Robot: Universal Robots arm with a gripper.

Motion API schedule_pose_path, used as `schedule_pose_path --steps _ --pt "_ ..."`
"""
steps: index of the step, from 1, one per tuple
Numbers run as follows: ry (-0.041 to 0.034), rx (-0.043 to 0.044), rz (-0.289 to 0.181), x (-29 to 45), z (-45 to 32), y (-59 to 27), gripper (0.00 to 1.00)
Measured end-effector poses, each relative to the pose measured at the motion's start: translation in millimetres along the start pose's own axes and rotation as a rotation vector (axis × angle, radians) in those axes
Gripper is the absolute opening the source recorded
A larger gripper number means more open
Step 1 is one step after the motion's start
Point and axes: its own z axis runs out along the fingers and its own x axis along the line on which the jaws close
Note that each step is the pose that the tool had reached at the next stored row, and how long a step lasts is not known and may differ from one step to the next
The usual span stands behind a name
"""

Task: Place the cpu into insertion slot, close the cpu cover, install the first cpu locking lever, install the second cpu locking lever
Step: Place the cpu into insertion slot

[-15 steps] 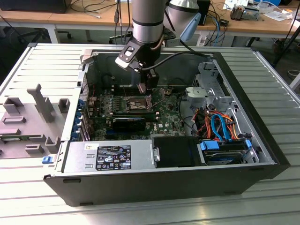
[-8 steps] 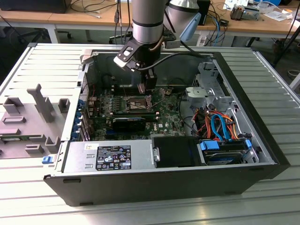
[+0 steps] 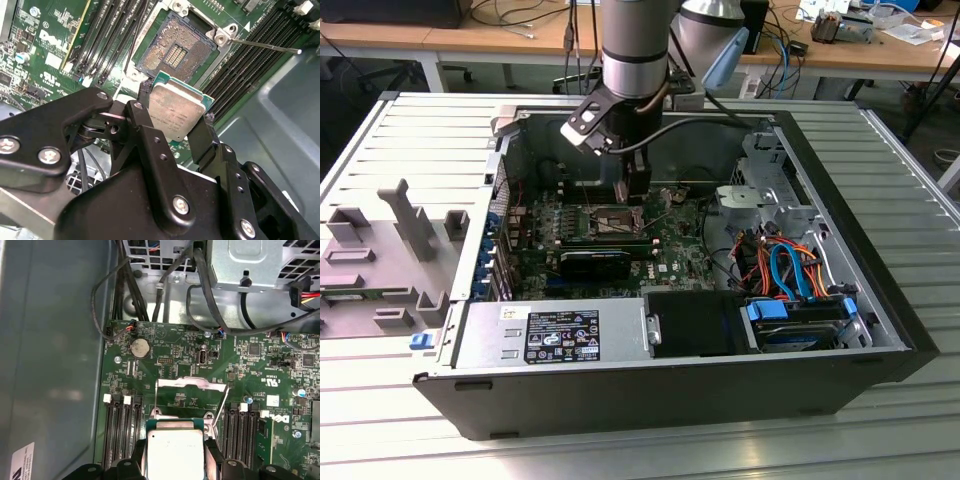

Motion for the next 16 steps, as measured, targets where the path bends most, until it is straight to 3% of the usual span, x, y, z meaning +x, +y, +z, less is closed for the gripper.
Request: schedule_pose_path --steps 6,10,14,16 --pt "-0.0029 0.0003 0.066 -0.1 4.6 -0.2 0.55" --pt "-0.0026 0.0036 0.067 0.0 5.3 -0.2 0.55" --pt "-0.0055 0.0431 0.066 0.0 6.3 -0.2 0.55" --pt "-0.0073 0.0497 0.066 0.0 6.5 -0.2 0.55"
